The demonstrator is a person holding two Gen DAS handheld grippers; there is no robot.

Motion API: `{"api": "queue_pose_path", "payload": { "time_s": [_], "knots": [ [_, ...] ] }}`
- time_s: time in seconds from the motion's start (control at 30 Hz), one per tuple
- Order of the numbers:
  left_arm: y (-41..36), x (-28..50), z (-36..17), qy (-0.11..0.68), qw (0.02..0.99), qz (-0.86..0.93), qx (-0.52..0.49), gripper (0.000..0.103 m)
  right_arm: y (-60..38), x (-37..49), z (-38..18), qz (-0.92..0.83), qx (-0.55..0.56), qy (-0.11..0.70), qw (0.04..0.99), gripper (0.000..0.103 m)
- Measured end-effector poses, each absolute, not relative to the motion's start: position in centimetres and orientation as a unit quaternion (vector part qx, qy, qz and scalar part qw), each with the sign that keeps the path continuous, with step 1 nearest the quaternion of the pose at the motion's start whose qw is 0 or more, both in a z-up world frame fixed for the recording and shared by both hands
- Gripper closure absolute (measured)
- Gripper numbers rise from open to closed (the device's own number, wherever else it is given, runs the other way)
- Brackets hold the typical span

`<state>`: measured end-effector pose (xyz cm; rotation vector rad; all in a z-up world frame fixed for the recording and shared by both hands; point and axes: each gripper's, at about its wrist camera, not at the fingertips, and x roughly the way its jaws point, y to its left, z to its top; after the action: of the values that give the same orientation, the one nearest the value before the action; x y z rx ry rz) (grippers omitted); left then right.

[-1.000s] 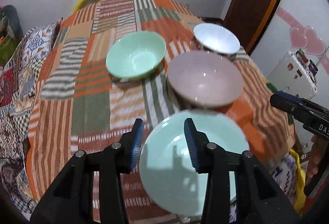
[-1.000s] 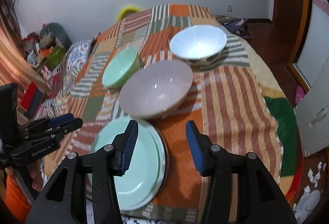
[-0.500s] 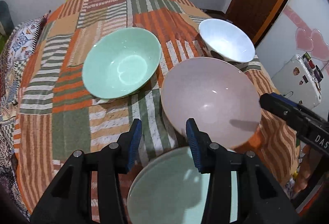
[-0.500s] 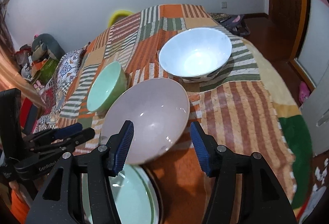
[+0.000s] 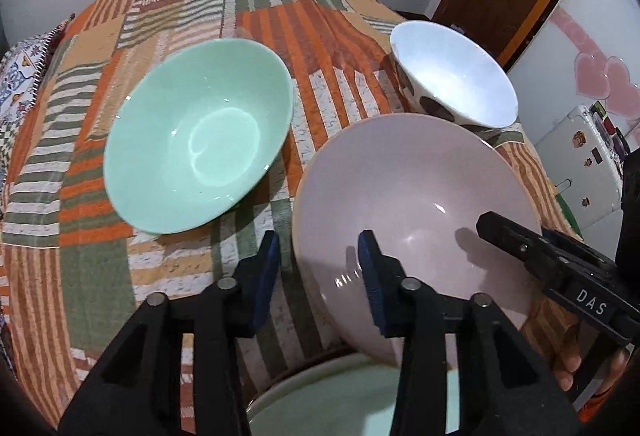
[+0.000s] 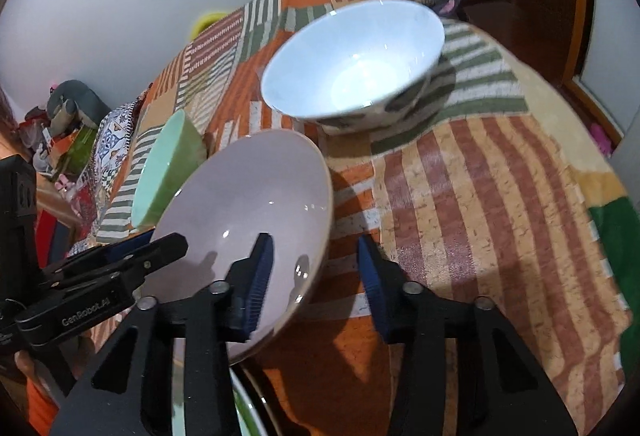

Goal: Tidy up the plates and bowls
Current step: 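Close both tools on the pale pink bowl rim, then lift the pink bowl with both tools and carry it beside the plate stack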

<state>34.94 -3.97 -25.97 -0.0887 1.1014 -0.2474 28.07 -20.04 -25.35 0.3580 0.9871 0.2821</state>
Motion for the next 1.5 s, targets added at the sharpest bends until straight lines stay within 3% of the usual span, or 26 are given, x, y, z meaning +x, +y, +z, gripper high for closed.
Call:
{"api": "queue_pose_path", "payload": {
  "time_s": [0.23,0.33,0.5,1.13,1.5],
  "knots": [
    [-4.6,35.3,-27.6,0.538,0.833,-0.125,-0.040,0.080,-20.3,27.9,-25.5,0.146,0.183,0.468,0.852,0.070],
    [-4.8,35.1,-27.4,0.535,0.835,-0.126,-0.037,0.080,-19.9,27.9,-25.3,0.153,0.175,0.464,0.855,0.077],
    [-4.5,34.7,-26.6,0.535,0.834,-0.129,-0.043,0.085,-19.6,27.8,-25.1,0.147,0.170,0.467,0.855,0.077],
    [-6.1,28.7,-18.7,0.475,0.869,-0.140,-0.015,0.085,-20.9,24.0,-19.8,0.142,0.157,0.437,0.874,0.077],
    [-1.3,22.2,-15.3,0.457,0.883,-0.101,-0.024,0.084,-16.5,20.5,-17.2,0.186,0.129,0.422,0.878,0.077]
  ]
}}
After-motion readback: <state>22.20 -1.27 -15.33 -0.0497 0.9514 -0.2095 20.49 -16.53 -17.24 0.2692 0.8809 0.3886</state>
